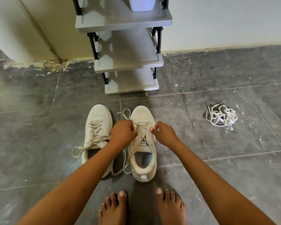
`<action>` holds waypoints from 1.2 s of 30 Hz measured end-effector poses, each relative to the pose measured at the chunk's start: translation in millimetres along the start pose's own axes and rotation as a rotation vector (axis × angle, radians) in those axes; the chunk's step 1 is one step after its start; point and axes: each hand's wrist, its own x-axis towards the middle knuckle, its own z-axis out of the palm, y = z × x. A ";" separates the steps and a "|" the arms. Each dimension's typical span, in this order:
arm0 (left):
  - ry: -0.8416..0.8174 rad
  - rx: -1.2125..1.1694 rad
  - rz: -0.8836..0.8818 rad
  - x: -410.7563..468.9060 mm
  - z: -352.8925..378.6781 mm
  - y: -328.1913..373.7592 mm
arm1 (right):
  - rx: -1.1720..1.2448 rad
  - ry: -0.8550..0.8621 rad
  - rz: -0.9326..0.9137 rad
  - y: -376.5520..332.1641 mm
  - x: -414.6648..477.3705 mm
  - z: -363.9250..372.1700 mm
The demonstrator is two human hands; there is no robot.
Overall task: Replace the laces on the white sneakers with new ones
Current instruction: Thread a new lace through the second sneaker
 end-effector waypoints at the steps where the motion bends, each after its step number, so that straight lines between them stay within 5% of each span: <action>1: 0.003 0.006 0.003 -0.2 1.4 -0.2 | -0.013 0.019 -0.018 -2.5 -0.7 -1.9; 5: 0.009 0.009 0.012 0.0 5.7 -1.2 | 0.339 0.054 -0.045 -17.0 -1.8 -34.7; 9: -0.004 0.035 0.021 0.4 5.6 -2.5 | 1.531 0.008 -0.194 -39.8 -14.1 -90.4; 11: -0.009 0.038 0.024 -0.3 4.8 -1.2 | 1.785 0.019 -0.216 -41.0 -10.8 -112.4; 12: -0.007 0.033 0.022 -0.3 4.8 -0.9 | 1.687 0.072 -0.159 -39.5 -6.9 -114.8; 14: -0.002 0.041 0.025 0.0 4.9 0.2 | 1.035 0.174 -0.032 -32.6 -0.7 -99.5; 16: -0.003 0.052 0.030 0.0 5.3 1.1 | 0.312 0.117 -0.004 -17.0 0.4 -63.6; 18: -0.001 0.043 0.027 -0.5 5.7 0.6 | 0.001 0.006 -0.053 -1.5 -1.7 -25.0; 24: 0.009 0.003 0.002 -0.2 8.6 -3.6 | 0.041 0.106 -0.039 -6.3 -3.6 -15.3; 29: 0.048 0.071 0.010 -3.5 14.1 -3.5 | 1.229 0.252 -0.072 -20.6 -7.1 -105.8; 31: 0.039 0.071 0.016 -4.0 13.7 -2.2 | 1.469 0.230 -0.107 -20.9 -10.6 -115.9; 33: 0.039 0.074 0.020 -3.3 13.9 -1.3 | 1.432 0.214 0.018 -20.9 -9.9 -99.7; 36: 0.029 0.085 0.019 -3.5 13.8 -0.8 | 0.914 0.216 0.162 -15.5 -4.1 -72.0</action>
